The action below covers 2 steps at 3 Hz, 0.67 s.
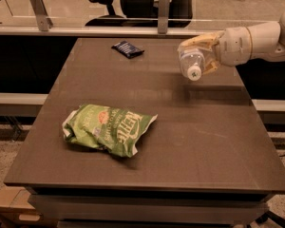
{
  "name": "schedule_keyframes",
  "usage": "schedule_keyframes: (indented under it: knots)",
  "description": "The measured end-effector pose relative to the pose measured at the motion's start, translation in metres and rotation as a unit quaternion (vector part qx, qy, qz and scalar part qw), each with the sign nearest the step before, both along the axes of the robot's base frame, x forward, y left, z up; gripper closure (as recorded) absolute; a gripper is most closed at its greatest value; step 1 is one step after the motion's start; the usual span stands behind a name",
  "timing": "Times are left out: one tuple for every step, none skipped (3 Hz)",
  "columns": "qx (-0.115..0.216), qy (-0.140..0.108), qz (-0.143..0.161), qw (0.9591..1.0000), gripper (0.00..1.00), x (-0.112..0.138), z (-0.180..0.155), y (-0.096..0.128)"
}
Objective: Place blue plastic bottle upright
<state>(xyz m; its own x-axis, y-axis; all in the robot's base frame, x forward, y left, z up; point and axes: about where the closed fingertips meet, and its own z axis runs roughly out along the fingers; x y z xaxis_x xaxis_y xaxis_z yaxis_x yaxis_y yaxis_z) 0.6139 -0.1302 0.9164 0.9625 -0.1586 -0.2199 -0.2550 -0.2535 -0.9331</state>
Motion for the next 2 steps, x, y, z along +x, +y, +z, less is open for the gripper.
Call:
schedule_keyframes:
  knots:
    - [-0.001, -0.001, -0.001, 1.0, 1.0, 0.0011, -0.0005, 0.0006]
    - [0.023, 0.023, -0.021, 0.9992, 1.0, 0.0089, -0.0034, 0.0006]
